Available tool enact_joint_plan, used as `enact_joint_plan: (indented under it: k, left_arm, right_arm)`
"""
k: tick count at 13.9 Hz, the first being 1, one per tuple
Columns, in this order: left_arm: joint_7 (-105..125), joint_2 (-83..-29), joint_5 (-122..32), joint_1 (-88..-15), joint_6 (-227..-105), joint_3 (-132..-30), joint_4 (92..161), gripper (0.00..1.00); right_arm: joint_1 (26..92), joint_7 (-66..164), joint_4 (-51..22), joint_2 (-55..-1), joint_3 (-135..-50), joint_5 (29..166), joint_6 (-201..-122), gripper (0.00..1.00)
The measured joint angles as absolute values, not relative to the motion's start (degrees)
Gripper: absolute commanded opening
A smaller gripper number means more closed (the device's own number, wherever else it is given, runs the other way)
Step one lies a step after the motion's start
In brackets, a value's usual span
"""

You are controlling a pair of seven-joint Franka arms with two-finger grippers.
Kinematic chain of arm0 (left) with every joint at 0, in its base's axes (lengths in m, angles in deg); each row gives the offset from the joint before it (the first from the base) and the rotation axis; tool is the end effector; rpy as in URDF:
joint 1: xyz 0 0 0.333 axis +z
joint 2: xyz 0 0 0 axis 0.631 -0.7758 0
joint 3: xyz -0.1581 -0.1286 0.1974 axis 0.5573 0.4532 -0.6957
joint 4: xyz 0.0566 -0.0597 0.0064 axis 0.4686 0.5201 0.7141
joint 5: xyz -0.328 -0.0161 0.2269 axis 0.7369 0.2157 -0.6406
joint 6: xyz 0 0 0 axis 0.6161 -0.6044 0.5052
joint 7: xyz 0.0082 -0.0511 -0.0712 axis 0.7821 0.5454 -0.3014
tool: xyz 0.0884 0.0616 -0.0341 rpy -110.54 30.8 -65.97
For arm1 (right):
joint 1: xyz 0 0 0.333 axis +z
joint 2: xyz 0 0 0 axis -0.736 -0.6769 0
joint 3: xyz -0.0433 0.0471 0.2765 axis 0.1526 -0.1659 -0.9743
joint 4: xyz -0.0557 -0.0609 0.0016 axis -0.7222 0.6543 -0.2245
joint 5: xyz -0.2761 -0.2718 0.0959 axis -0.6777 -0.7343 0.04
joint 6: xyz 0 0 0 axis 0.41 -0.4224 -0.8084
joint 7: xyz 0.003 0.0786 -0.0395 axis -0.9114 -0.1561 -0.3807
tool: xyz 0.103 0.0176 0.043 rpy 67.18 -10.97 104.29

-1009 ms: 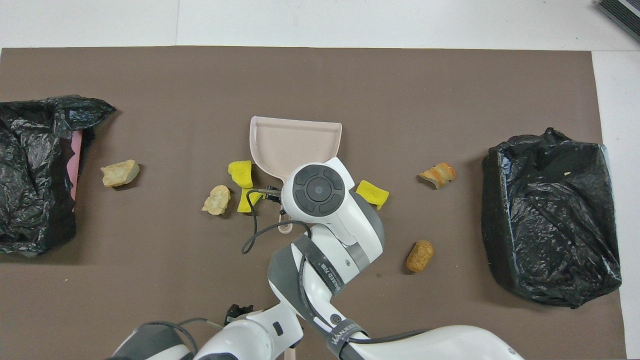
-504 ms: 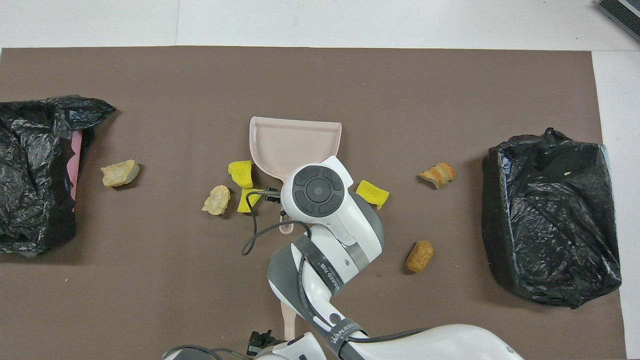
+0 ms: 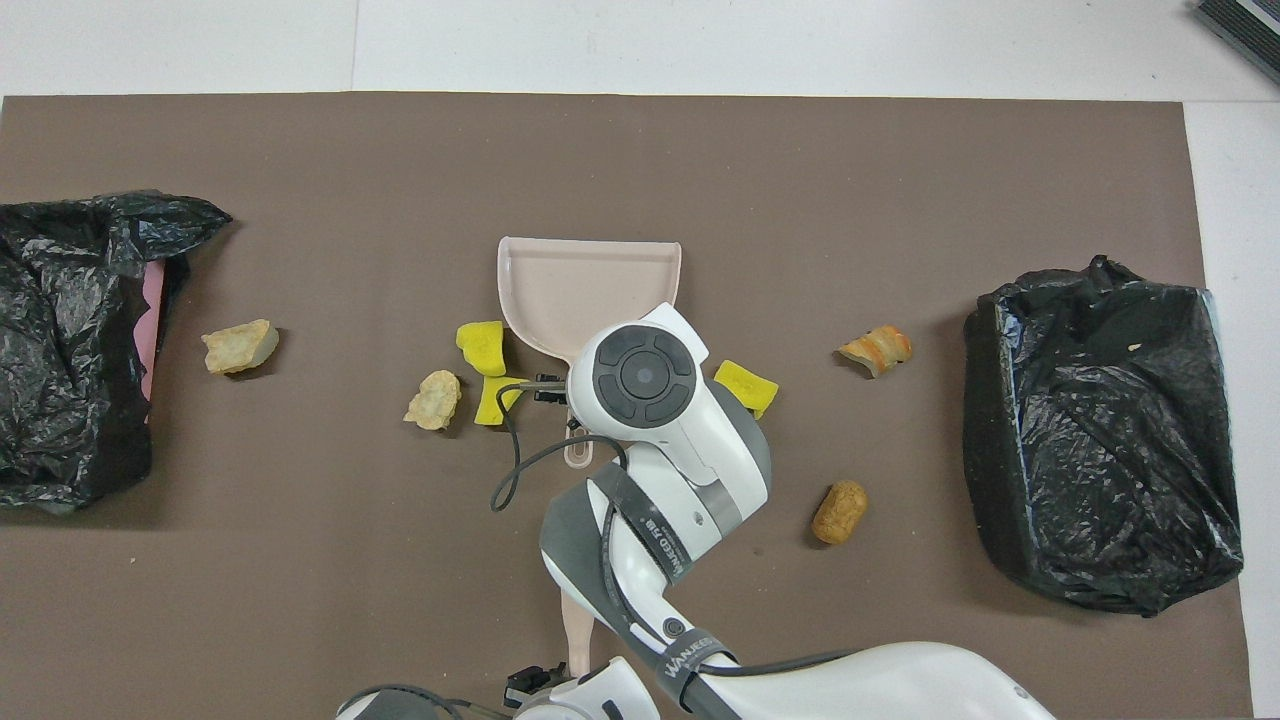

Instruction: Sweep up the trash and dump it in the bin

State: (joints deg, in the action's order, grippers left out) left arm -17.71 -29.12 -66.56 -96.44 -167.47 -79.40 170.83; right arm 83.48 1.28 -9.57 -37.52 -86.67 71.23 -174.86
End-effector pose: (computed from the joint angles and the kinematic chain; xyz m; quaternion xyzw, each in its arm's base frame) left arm 0.2004 -0.3688 0.2933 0.9904 -0.1344 0.0088 0.0301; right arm 0.5273 0.4102 0.3144 -0.9963 0.0396 -0.0304 0.0704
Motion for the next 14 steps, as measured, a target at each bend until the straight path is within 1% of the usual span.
enact_joint_plan:
  k: [3,6,7,10,11,14]
  left_arm:
    - [-18.01,-29.13,-66.56,-96.23,-165.55,-80.08,170.67,0.00]
    - [-17.83,-27.97,-66.67,-93.18,-158.76,-80.88,169.12,0.00]
    - [-17.31,-27.35,-66.89,-91.90,-155.66,-80.93,168.29,0.00]
    - [-16.41,-25.41,-68.16,-88.94,-148.21,-81.03,165.97,0.00]
    - [-15.68,-24.69,-68.74,-87.47,-146.42,-81.06,165.20,0.00]
    - [-10.79,-23.30,-69.16,-81.24,-141.15,-81.19,161.29,0.00]
  right_arm:
    - [82.86,4.86,-9.57,-37.63,-86.65,71.88,-174.86,0.70]
    - [82.74,6.24,-9.57,-38.11,-86.68,72.20,-174.86,0.69]
    - [82.82,6.29,-9.56,-38.46,-86.70,72.21,-174.86,0.65]
    - [83.04,6.33,-9.50,-38.93,-86.75,72.21,-174.95,0.09]
    - [83.04,6.34,-9.38,-38.93,-86.78,72.21,-174.96,0.00]
    - [83.08,6.86,-8.48,-38.94,-86.81,72.05,-174.96,0.00]
